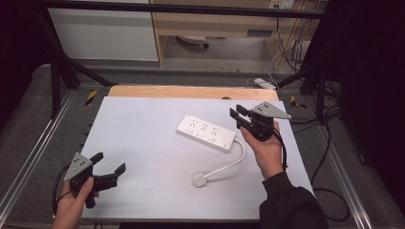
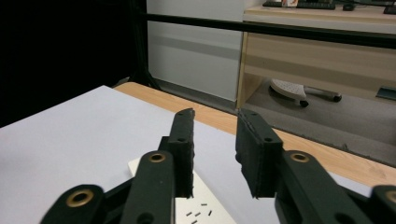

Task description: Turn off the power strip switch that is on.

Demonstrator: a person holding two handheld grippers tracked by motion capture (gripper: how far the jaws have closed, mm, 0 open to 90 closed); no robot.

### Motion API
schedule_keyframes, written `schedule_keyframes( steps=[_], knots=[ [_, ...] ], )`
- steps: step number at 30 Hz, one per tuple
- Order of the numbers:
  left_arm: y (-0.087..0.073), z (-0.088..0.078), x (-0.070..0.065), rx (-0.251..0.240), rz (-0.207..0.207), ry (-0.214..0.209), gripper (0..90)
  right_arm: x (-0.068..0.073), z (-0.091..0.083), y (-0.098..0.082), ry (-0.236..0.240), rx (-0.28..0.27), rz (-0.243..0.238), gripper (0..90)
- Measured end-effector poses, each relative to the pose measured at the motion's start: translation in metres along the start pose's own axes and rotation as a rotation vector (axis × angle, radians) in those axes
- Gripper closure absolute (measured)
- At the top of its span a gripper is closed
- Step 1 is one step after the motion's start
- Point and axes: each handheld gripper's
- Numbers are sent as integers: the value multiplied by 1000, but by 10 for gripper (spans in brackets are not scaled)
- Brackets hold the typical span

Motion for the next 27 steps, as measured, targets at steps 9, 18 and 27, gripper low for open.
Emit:
schedule_keyframes(
  steps=[9, 18, 27],
  knots=[
    [0, 0, 0, 0, 1, 5, 47, 1, 6, 2, 12, -18, 4, 801],
    [0, 0, 0, 0, 1, 4, 47, 1, 13, 2, 21, -22, 12, 839],
    [0, 0, 0, -1, 1, 3, 47, 5, 22, 3, 33, -18, 6, 857]
  ],
)
Point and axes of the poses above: each handheld gripper's, and its own axes: z roughly forward along the jaws, y roughly out of its top, x roughly to its left, and after that the axes turned 7 degrees about x, right-handed
